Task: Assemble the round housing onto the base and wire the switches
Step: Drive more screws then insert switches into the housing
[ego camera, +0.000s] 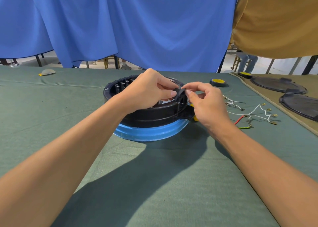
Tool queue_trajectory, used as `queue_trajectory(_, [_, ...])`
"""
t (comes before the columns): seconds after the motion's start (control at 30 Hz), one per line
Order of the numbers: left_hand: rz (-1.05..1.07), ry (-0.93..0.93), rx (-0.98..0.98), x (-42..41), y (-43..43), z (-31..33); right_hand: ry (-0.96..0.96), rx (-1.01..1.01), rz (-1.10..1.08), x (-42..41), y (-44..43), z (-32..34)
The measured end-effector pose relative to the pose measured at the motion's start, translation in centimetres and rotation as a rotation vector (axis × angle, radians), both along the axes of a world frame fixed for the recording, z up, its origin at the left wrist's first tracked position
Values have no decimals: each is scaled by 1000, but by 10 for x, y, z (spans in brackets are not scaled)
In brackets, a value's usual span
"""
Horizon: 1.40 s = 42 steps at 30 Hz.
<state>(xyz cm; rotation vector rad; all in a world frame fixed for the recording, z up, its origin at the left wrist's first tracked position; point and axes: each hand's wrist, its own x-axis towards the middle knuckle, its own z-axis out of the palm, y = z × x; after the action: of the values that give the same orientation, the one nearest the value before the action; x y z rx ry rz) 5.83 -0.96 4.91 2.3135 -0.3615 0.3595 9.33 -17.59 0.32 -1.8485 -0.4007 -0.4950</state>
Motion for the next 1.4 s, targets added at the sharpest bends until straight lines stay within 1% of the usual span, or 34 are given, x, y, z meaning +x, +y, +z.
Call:
queue_trajectory(0.27, [1, 61, -58, 3, 3, 0, 3, -53, -30, -6, -2, 3])
queue_trajectory(0.43, [10, 87, -50, 6, 4, -1, -50, -170, -97, -11, -3, 1])
queue_trajectory(0.5, [3, 100, -34, 5, 4, -1, -36, -110, -94, -11, -1, 2])
queue_trajectory(0.6, [16, 96, -28, 7, 4, -1, 124, 84, -44, -10, 4, 5])
queue_trajectory(0.67, [17, 85, -30, 7, 5, -1, 205, 158, -11, -10, 7, 5])
queue_trajectory(0.77, [-24, 76, 70, 6, 4, -1, 301, 223, 33, -11, 10, 5])
queue_trajectory(0.83, [-32, 51, 147, 6, 3, -1, 329, 263, 50, -11, 11, 5])
queue_trajectory(1.0, [-13, 33, 174, 5, 2, -1, 322, 264, 64, -12, 10, 5])
queue_trajectory(1.1, [44, -22, 188, 4, 0, -3, 323, 250, 51, -11, 11, 6])
queue_trajectory(1.23, [57, -170, 229, -2, -4, -5, 316, 231, 43, -8, 7, 6])
queue_trajectory(1.3, [61, -232, 281, -5, -6, -6, 333, 229, 38, -9, 6, 5])
queue_trajectory(1.4, [58, -284, 415, -11, -10, -10, 336, 249, 53, -11, 3, 2])
